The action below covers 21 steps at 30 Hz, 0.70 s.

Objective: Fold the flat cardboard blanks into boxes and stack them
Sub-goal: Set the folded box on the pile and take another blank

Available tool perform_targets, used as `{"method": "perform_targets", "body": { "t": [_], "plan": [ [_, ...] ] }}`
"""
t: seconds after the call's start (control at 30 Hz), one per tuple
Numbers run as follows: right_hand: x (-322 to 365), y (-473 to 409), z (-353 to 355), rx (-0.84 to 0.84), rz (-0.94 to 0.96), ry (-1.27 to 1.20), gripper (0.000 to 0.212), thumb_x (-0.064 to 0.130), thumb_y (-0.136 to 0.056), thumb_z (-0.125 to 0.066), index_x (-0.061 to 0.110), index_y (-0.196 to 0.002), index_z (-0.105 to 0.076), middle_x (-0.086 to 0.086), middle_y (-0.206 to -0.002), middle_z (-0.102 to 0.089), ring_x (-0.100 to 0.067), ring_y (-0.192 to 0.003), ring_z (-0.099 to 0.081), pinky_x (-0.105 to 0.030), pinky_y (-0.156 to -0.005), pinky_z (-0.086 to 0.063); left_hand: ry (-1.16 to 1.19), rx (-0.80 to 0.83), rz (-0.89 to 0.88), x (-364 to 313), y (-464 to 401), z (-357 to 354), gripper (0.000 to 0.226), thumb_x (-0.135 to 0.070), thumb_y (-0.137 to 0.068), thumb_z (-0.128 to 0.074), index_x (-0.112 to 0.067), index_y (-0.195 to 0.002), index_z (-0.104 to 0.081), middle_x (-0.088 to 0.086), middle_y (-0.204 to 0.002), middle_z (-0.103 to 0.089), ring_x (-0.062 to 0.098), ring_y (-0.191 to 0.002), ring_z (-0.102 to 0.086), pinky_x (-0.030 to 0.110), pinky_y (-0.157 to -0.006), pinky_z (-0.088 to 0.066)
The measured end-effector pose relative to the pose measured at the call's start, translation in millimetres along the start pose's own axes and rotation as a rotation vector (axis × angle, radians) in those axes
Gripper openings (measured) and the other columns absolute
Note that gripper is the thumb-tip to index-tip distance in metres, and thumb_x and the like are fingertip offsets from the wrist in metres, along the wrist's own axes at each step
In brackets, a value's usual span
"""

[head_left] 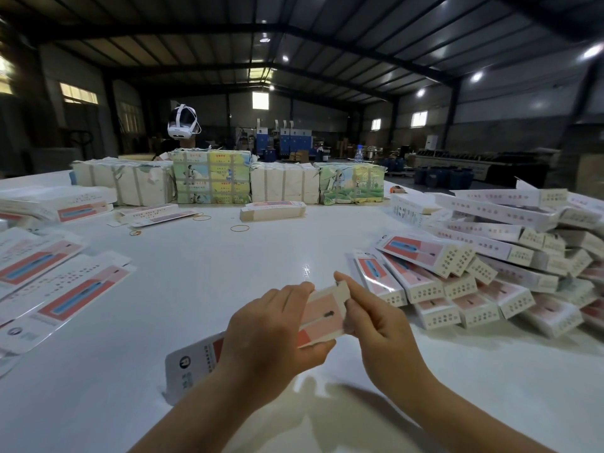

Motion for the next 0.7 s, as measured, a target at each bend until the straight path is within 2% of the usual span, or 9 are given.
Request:
{"method": "perform_targets", "body": {
  "t": [0.07, 0.13, 0.2, 0.27, 0.33, 0.47, 0.57, 0.7],
  "plan": [
    [0, 1, 0, 0.001, 0.02, 0.072, 0.039, 0.011, -0.099, -0.044, 0.041, -0.123, -0.052, 0.023, -0.109, -0.067, -0.001, -0.1, -0.063, -0.021, -0.085, -0.053, -0.033, -0.015, -0.01, 0, 0, -1, 0.072, -0.05, -0.047, -0.087, -0.005, -0.101, -0.069, 0.002, -0.08, -0.07, 0.016, -0.056, -0.064, 0.021, -0.045, -0.051],
    [1, 1, 1, -0.003, 0.027, 0.118, 0.038, 0.011, -0.099, -0.044, 0.038, -0.125, -0.051, 0.027, -0.104, -0.067, -0.002, -0.094, -0.064, -0.02, -0.08, -0.054, -0.055, -0.036, -0.017, -1, 0, -2, 0.071, -0.053, -0.05, -0.084, -0.005, -0.1, -0.07, 0.002, -0.079, -0.07, 0.016, -0.056, -0.063, 0.021, -0.046, -0.049],
    [1, 3, 1, 0.016, 0.021, 0.118, 0.038, 0.012, -0.1, -0.041, 0.04, -0.126, -0.045, 0.018, -0.117, -0.065, -0.001, -0.105, -0.06, -0.021, -0.092, -0.05, -0.058, -0.053, -0.013, -3, -1, -2, 0.066, -0.057, -0.059, -0.073, -0.006, -0.101, -0.07, 0.002, -0.08, -0.07, 0.015, -0.056, -0.064, 0.021, -0.046, -0.049],
    [1, 6, -4, 0.076, 0.007, 0.127, 0.036, 0.02, -0.102, -0.038, 0.043, -0.13, -0.035, 0.015, -0.136, -0.053, 0.006, -0.121, -0.048, -0.014, -0.103, -0.038, -0.059, -0.067, 0.01, -4, -1, -3, 0.062, -0.055, -0.061, -0.072, -0.006, -0.099, -0.07, 0.002, -0.077, -0.07, 0.017, -0.055, -0.063, 0.021, -0.045, -0.047],
    [-1, 10, -11, 0.125, -0.003, 0.249, 0.045, 0.027, -0.1, -0.038, 0.043, -0.139, -0.021, 0.017, -0.143, -0.042, 0.009, -0.126, -0.04, -0.009, -0.104, -0.032, -0.069, -0.063, 0.022, -3, -1, -5, 0.062, -0.048, -0.054, -0.083, -0.005, -0.097, -0.071, 0.001, -0.075, -0.069, 0.017, -0.054, -0.062, 0.02, -0.042, -0.045],
    [-7, 13, -22, 0.224, -0.061, 0.428, 0.063, 0.039, -0.099, -0.035, 0.037, -0.149, 0.004, 0.02, -0.152, -0.024, 0.006, -0.13, -0.032, 0.0, -0.1, -0.021, -0.127, -0.046, 0.016, -3, 1, -7, 0.066, -0.047, -0.046, -0.087, -0.006, -0.095, -0.072, 0.0, -0.073, -0.068, 0.016, -0.051, -0.061, 0.019, -0.04, -0.042],
    [-7, 14, -22, 0.225, -0.069, 0.446, 0.063, 0.047, -0.098, -0.033, 0.038, -0.149, 0.004, 0.022, -0.152, -0.021, 0.004, -0.133, -0.031, 0.002, -0.098, -0.018, -0.142, -0.053, 0.003, -3, 2, -8, 0.069, -0.047, -0.043, -0.089, -0.005, -0.095, -0.072, 0.002, -0.074, -0.069, 0.016, -0.051, -0.062, 0.02, -0.039, -0.043],
    [-3, 13, -18, 0.209, -0.024, 0.425, 0.059, 0.046, -0.096, -0.04, 0.039, -0.147, -0.012, 0.025, -0.14, -0.039, 0.008, -0.116, -0.044, -0.003, -0.095, -0.032, -0.144, -0.062, -0.007, -3, 1, -8, 0.068, -0.045, -0.042, -0.089, -0.004, -0.093, -0.072, 0.002, -0.072, -0.069, 0.016, -0.05, -0.062, 0.019, -0.038, -0.043]
  ]
}}
Point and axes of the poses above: each hand's wrist, its own y-axis away from the middle knuckle, its own z-axis out of the back of the hand, x = y × z, the point moved 4 cm from there along -y, towards the middle knuckle
